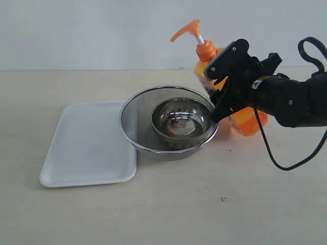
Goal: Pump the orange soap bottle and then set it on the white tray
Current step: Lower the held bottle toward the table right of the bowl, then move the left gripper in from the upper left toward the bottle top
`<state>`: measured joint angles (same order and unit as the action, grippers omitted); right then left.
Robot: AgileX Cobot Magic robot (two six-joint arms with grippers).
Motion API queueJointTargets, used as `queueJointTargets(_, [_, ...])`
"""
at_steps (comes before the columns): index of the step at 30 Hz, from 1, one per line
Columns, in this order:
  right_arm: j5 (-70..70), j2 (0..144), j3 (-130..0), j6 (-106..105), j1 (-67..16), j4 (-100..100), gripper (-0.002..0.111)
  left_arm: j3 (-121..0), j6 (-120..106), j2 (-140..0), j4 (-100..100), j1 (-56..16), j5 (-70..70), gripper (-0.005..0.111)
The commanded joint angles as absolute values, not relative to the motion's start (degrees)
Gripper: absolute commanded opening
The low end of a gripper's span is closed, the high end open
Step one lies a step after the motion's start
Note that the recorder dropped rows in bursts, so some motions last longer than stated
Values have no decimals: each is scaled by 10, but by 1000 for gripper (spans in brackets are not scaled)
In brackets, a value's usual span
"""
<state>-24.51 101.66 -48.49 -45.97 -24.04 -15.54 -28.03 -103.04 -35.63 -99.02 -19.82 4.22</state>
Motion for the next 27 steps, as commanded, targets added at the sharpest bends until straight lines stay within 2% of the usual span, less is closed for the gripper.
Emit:
queueJointTargets(1, [-276, 1013, -491, -463, -240, -152, 0, -311, -1039, -377, -991, -201, 50, 5])
queueJointTargets(14, [-276, 1013, -491, -450, -240, -152, 0, -316, -1061, -378, -989, -201, 50, 5])
queueJointTargets(22, [-276, 1013, -491, -450, -240, -156, 0, -316, -1188, -378, -989, -201, 50, 5])
queueJointTargets(27, [-277, 1013, -491, -448, -240, -161, 0, -340, -1191, -399, -999, -201, 48, 5])
